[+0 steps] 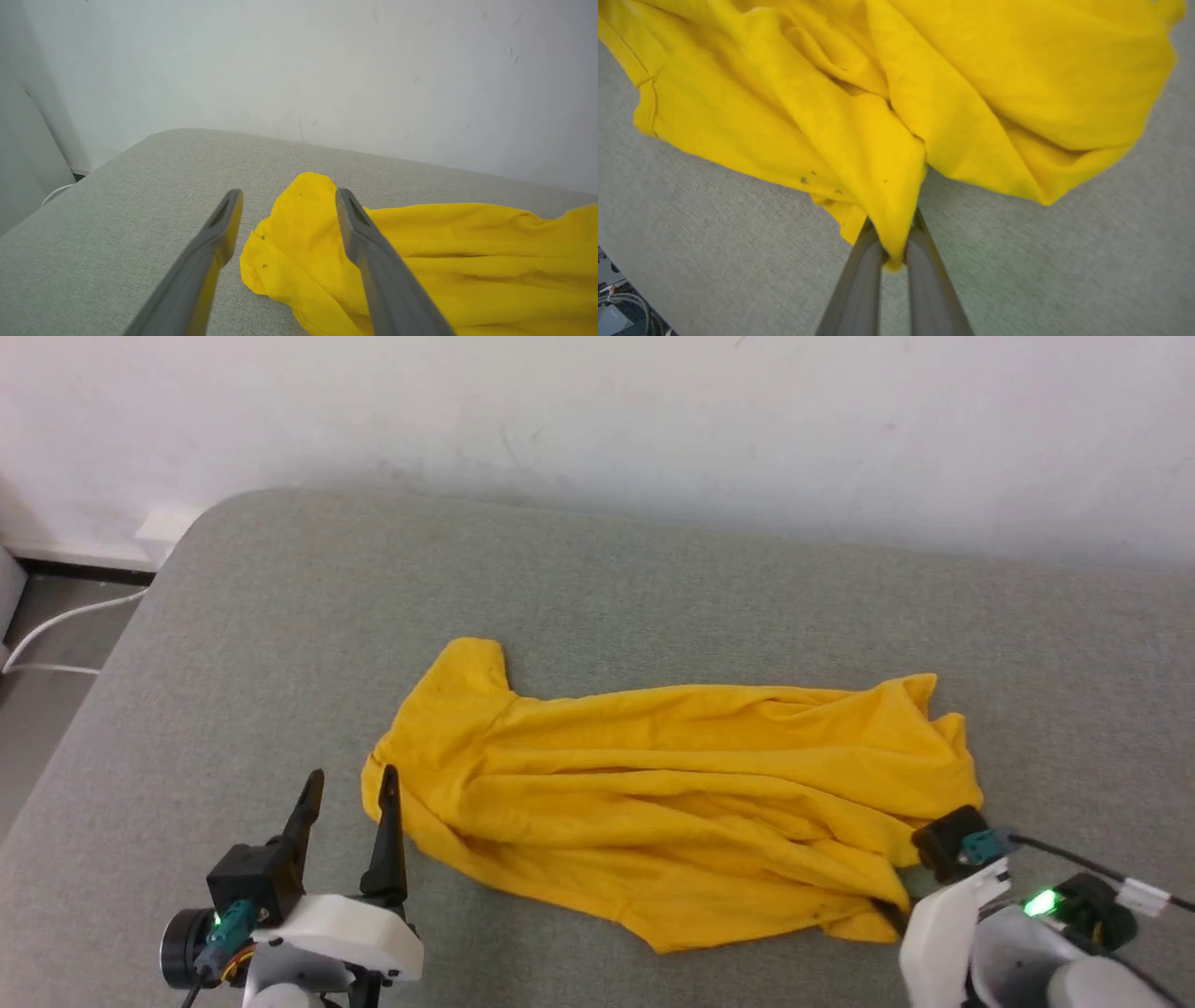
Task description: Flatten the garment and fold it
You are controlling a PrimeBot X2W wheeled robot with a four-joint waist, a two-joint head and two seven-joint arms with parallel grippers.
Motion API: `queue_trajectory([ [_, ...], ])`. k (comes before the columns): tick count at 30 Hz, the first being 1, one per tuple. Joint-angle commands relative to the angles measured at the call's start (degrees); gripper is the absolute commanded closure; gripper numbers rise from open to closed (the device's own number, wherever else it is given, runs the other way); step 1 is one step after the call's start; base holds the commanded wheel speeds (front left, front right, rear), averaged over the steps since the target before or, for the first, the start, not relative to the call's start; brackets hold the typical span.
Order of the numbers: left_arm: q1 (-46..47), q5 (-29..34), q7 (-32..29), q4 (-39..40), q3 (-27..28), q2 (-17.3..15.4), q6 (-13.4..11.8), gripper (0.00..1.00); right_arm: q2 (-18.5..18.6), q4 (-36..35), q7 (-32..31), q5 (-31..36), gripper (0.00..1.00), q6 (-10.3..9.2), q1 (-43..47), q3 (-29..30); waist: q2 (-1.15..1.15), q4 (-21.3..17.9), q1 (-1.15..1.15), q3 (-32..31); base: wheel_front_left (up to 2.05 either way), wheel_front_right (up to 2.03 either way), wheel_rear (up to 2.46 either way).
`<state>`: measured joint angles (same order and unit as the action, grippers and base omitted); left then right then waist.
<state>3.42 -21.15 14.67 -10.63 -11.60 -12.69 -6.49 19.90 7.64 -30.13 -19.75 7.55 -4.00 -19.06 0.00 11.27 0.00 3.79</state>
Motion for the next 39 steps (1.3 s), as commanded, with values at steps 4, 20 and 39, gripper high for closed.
queue_trajectory([
  [4,-1.2,-0.1,0.3,-1.1,0.6,-0.2,0.5,0.00,6.1,-6.8,-4.6,-0.9,1.00,-0.06,2.2,4.3,0.00,-3.9,0.00,-1.6,0.00,0.00,0.00],
  [20,1.6,-0.3,-1.1,-5.7,-3.1,1.6,2.6,0.00,10.6,-10.8,-12.7,1.8,0.00,-0.06,7.0,22.1,0.00,-7.0,0.00,0.7,0.00,0.00,0.00],
  [39,17.5,-0.5,-30.1,-6.7,-13.1,-9.1,13.1,0.00,-5.2,-25.3,9.1,5.5,0.00,-0.06,4.6,22.6,0.00,-16.6,0.00,6.7,0.00,0.00,0.00],
])
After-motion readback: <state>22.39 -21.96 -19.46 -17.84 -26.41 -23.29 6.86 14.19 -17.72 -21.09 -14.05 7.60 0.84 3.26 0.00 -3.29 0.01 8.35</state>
